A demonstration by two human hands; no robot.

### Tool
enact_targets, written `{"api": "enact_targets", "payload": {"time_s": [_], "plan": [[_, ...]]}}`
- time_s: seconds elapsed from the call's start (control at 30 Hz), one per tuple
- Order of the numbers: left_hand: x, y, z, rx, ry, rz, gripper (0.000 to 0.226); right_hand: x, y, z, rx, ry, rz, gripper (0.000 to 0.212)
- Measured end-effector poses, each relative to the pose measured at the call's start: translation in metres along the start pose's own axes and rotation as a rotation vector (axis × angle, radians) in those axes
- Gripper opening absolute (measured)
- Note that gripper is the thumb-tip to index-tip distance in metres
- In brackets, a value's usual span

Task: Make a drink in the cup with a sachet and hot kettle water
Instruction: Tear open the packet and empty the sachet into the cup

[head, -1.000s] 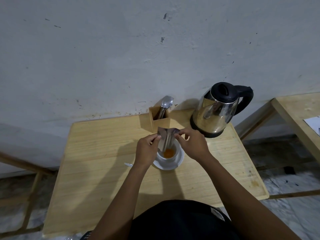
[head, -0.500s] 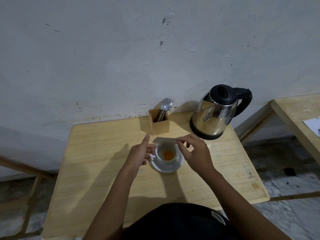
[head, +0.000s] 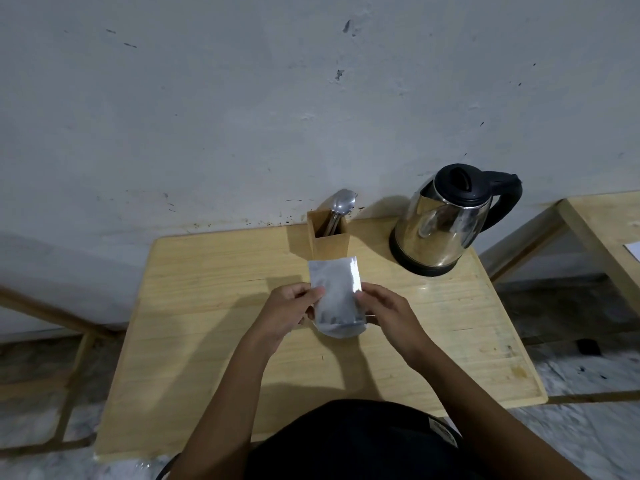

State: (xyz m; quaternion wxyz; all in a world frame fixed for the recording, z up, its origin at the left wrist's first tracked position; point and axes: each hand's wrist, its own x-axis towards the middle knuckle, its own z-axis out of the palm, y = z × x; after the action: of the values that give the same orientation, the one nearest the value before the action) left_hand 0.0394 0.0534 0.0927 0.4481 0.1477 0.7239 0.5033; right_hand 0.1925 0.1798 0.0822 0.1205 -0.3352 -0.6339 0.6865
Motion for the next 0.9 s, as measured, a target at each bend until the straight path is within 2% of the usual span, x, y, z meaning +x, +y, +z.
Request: {"api": "enact_targets", "payload": {"time_s": [0.13,0.23,0.33,0.5,0.57,0.6,0.67,0.73,0.8,0.9], "plan": [[-0.001,-0.002,-0.002,-0.049,-0.027,0.046,0.019,0.01,0.001,0.013,-0.047,0.058,-0.048,0.014],[0.002,-0.01,-0.01,-0.081,0.044,0.073,0.011,0.016,0.003,0.021,-0.061,0.057,-0.063,0.016],[0.008,-0.025,-0.034,-0.058,0.18,0.042,0.018,0.019,0.008,0.023,-0.178,0.094,-0.066,0.03],[0.022,-0.055,-0.052,0.063,0.337,-0.015,0.016,0.025,0.03,0.009,-0.506,0.228,-0.175,0.046],[0.031,-0.068,-0.049,0.089,0.391,-0.04,0.01,0.031,0.04,0.002,-0.589,0.187,-0.197,0.055],[0.036,-0.073,-0.045,0.148,0.422,-0.059,0.013,0.034,0.043,0.001,-0.604,0.151,-0.176,0.06],[0.044,-0.083,-0.036,0.42,0.508,-0.082,0.044,0.035,0.047,0.001,-0.604,0.084,-0.122,0.07],[0.042,-0.087,-0.027,0.699,0.573,-0.014,0.06,0.032,0.046,0.004,-0.616,0.054,-0.092,0.078],[0.041,-0.093,-0.019,0.883,0.477,0.113,0.057,0.032,0.047,0.005,-0.621,0.024,-0.082,0.083],[0.044,-0.109,-0.015,1.034,0.311,0.146,0.044,0.034,0.049,0.006,-0.628,0.019,-0.077,0.088]]}}
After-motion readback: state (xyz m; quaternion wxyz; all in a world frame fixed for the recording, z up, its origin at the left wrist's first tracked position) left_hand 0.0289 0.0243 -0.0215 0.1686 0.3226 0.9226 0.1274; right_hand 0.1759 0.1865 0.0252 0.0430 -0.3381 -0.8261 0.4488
